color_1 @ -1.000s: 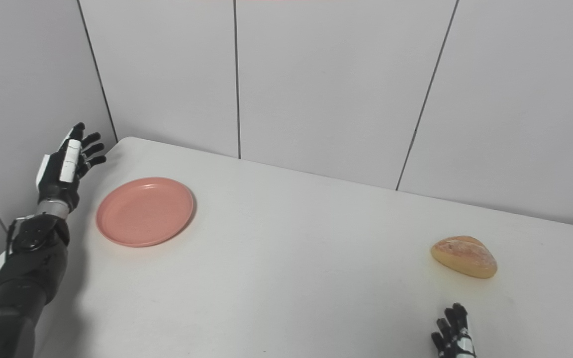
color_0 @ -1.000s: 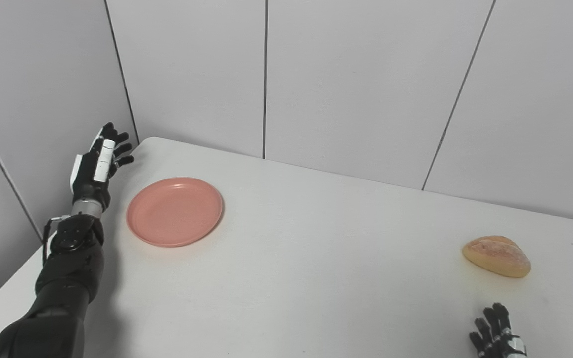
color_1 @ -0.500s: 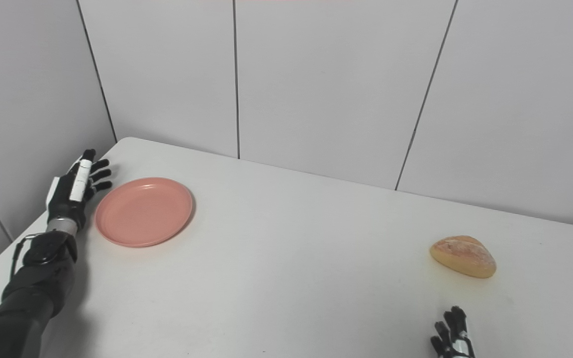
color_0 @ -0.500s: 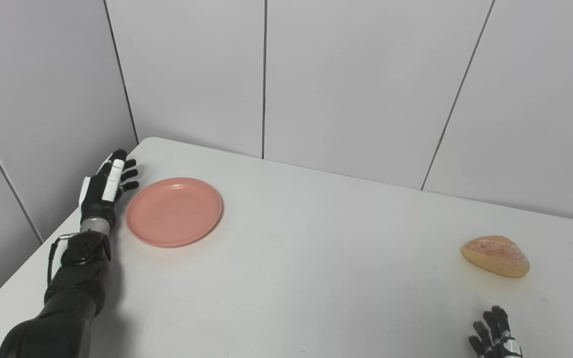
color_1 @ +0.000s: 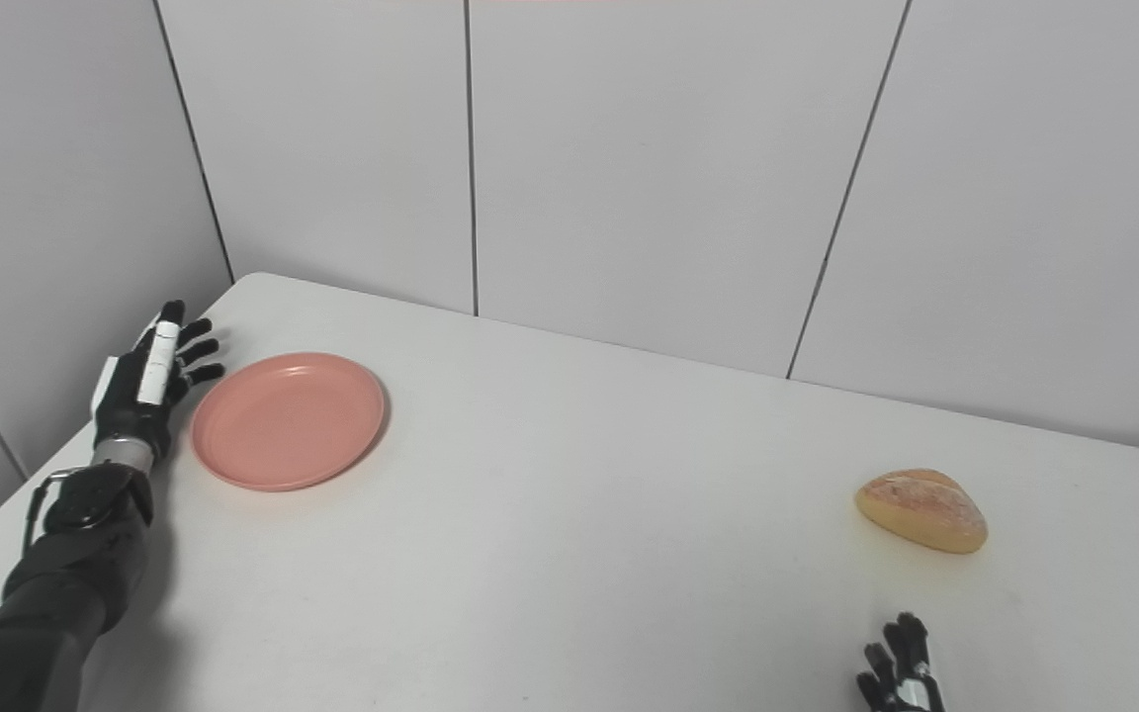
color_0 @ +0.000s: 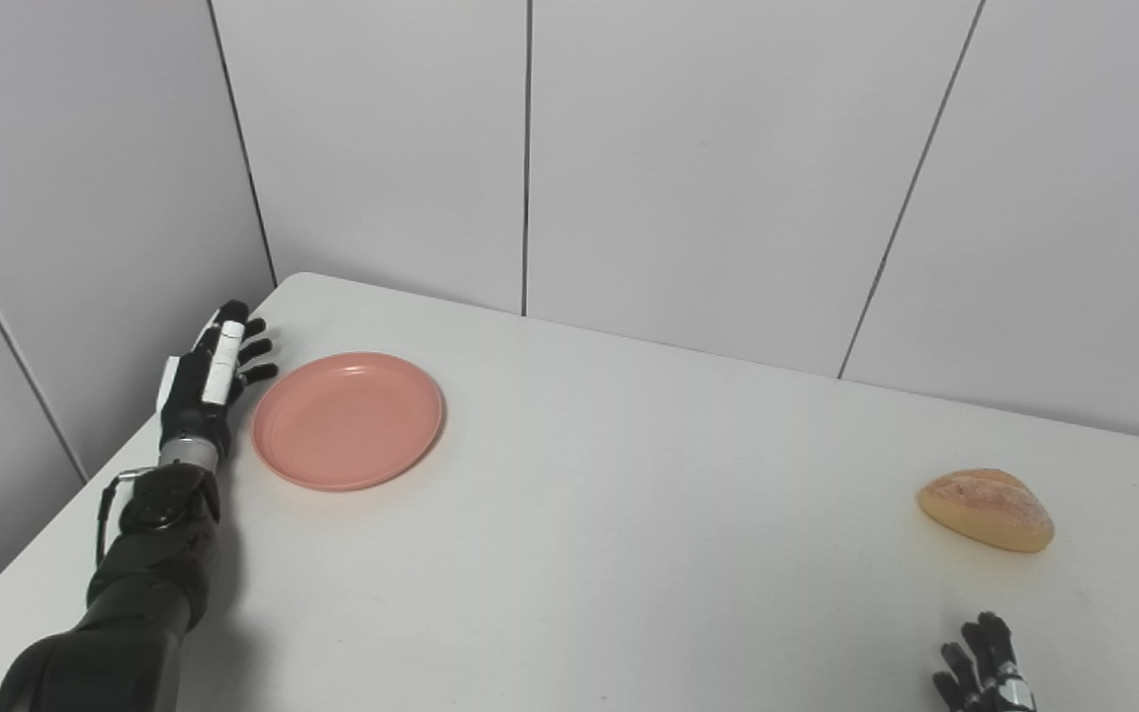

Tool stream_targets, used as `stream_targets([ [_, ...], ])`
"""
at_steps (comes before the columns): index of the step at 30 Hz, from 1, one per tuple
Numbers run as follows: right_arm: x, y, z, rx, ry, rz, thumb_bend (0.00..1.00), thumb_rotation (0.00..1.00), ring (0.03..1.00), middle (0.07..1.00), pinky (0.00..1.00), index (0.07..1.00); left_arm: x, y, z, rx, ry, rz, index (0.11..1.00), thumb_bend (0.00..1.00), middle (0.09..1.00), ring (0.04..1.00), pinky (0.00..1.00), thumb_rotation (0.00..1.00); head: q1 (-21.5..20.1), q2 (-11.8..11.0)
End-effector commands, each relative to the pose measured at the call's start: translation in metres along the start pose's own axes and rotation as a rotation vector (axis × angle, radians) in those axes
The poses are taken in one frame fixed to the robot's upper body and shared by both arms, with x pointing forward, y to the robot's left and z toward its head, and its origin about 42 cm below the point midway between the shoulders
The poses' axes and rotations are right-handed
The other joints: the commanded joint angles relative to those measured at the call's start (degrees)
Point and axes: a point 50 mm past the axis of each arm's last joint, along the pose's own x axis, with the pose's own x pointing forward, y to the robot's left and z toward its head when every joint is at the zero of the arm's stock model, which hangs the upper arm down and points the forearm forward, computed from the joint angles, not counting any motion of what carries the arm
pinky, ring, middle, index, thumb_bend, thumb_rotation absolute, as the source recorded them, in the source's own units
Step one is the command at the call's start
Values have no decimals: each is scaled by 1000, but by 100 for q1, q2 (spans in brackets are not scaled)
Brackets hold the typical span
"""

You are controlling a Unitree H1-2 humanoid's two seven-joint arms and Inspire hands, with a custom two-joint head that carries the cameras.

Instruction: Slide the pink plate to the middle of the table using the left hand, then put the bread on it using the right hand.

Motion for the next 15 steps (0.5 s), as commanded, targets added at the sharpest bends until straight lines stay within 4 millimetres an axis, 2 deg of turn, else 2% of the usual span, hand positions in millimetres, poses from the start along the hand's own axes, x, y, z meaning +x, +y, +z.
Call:
stream_targets([
  [1,-5,-1,2,-3,25,0,774,925,979,1000,1000,989,6,-9,10,-28,-43,-25,901,1000,837,803,690,863,-6,15],
  [5,-4,0,2,5,25,4,773,915,976,1000,1000,990,0,-12,3,-56,-39,-68,920,1000,845,835,723,865,-25,16],
  [12,-4,2,2,6,27,1,780,912,968,1000,988,988,-9,-19,-4,-65,-55,-112,948,1000,882,848,709,892,-55,52],
  [15,-4,2,2,-1,26,6,774,922,969,1000,987,992,-11,-21,-6,-72,-59,-117,939,1000,865,837,701,892,-64,63],
])
